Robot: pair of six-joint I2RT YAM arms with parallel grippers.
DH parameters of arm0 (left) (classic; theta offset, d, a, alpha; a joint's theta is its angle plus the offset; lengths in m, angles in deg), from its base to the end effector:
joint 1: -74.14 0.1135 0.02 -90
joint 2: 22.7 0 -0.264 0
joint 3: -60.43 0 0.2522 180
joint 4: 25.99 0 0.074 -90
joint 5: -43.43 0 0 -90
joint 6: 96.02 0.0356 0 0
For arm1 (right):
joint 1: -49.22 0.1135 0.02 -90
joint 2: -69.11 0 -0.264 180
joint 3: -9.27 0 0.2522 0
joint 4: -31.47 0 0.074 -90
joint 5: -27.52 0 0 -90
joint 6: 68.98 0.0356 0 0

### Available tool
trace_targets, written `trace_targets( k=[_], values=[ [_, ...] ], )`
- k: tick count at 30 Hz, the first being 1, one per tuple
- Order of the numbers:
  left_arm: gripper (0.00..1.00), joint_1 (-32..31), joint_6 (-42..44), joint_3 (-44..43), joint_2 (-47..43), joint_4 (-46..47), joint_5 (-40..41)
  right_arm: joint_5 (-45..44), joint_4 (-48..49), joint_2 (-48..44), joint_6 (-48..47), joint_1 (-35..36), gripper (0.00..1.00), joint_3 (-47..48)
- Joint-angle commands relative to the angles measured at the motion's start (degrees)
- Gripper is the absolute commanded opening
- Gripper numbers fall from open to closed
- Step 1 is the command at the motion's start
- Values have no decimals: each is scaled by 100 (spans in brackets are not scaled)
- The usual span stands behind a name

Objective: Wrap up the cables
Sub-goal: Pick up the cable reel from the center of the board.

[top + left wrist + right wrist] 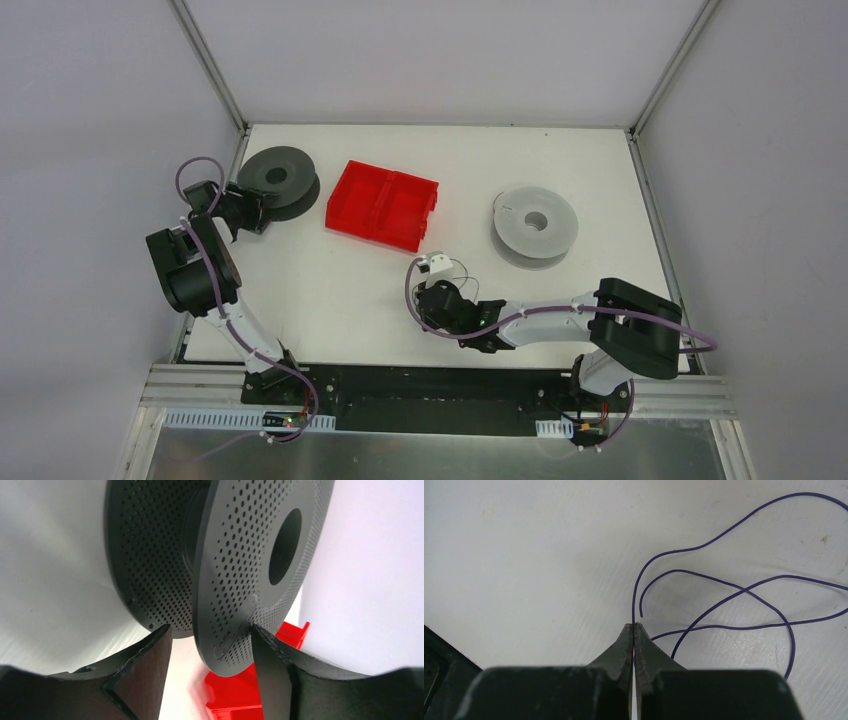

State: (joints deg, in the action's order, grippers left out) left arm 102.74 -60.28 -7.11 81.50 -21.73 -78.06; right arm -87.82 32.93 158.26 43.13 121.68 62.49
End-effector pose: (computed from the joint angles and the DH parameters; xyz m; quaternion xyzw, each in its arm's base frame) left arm 0.3383 0.1633 0.1629 -0.4601 0.7189 -0.3348 0.3993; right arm 0.1073 0.2889 0.1694 -0.2748 0.8248 0.2023 0.4509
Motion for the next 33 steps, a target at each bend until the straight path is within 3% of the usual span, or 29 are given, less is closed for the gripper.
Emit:
trace_targets(
  k=[1,5,7,12,19,27,33],
  values=[
    [53,56,-565,-258,192,882,-439,79,292,-10,98,13,0,52],
    [14,133,-611,-366,131,584,-488,152,385,2,118,5,0,61],
    [1,182,-568,-458,-50,24,-392,137,366,-37,133,5,0,62],
    [0,160,157,-650,-1178,-2262,449,11,105,-311,203,0,0,52],
    [0,-188,1215,-476,-3145,-3860,2086,-230,-262,-937,424,4,0,-199],
    [0,-1466,1280,70,-4984,-4355,1907,-765,-609,-1652,605,11,0,-471],
    [0,-2385,460,219,-6307,-4710,1418,-986,-924,-2127,706,11,0,-555]
  ],
)
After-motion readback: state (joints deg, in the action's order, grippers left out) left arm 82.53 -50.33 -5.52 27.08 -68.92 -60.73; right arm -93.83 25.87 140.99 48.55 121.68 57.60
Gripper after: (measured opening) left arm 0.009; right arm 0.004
